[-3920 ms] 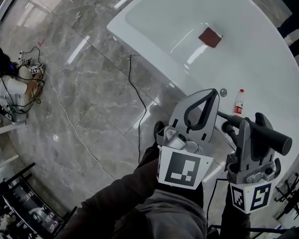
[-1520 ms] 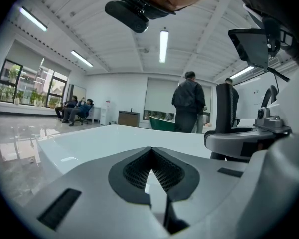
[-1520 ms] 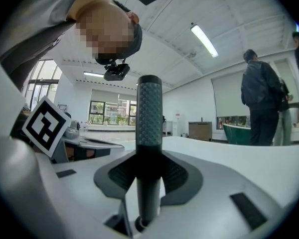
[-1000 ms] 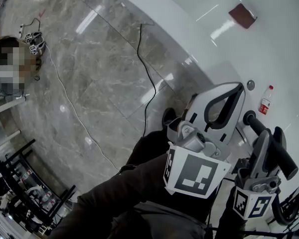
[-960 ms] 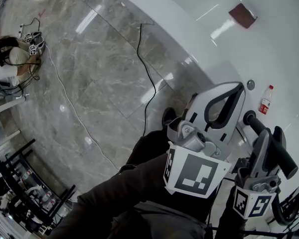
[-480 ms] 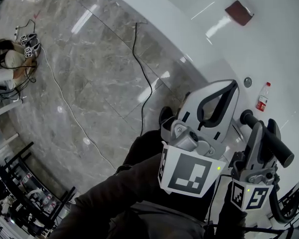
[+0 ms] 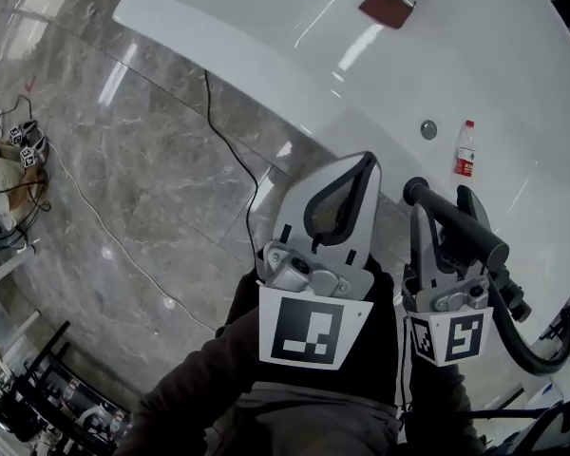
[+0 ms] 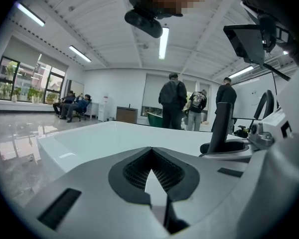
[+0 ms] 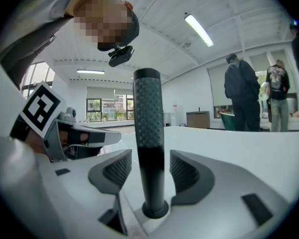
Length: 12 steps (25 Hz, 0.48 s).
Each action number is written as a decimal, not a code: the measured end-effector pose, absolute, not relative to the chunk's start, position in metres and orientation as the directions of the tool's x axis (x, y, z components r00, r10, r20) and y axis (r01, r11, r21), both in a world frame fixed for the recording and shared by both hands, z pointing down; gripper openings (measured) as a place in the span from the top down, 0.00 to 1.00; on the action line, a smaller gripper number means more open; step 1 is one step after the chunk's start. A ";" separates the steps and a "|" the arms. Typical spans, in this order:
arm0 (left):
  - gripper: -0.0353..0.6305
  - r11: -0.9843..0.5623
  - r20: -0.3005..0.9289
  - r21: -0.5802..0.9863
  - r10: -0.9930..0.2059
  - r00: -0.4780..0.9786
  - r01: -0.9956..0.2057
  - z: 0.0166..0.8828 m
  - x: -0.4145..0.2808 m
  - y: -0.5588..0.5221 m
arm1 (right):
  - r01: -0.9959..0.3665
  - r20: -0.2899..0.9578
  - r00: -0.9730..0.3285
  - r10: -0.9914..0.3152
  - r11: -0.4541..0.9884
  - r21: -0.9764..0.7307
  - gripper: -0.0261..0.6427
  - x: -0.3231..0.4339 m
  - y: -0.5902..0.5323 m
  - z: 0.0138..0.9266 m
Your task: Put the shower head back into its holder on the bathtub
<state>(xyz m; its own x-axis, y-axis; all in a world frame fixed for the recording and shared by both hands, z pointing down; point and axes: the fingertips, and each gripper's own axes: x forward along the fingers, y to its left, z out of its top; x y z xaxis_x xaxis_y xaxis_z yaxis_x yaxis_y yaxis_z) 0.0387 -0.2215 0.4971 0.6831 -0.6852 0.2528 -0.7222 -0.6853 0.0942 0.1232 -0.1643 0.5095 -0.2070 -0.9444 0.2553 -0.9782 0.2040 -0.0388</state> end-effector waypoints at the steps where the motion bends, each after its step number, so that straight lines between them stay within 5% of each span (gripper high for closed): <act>1: 0.94 -0.689 0.260 0.093 -0.680 0.686 -0.718 0.494 0.040 -0.218 | -0.980 0.263 -0.200 -0.944 0.195 -0.045 0.62 0.124 -0.163 0.510; 12: 0.94 -0.715 0.291 0.079 -0.650 0.702 -0.695 0.469 0.047 -0.198 | -0.985 0.283 -0.170 -0.944 0.159 -0.062 0.60 0.129 -0.152 0.501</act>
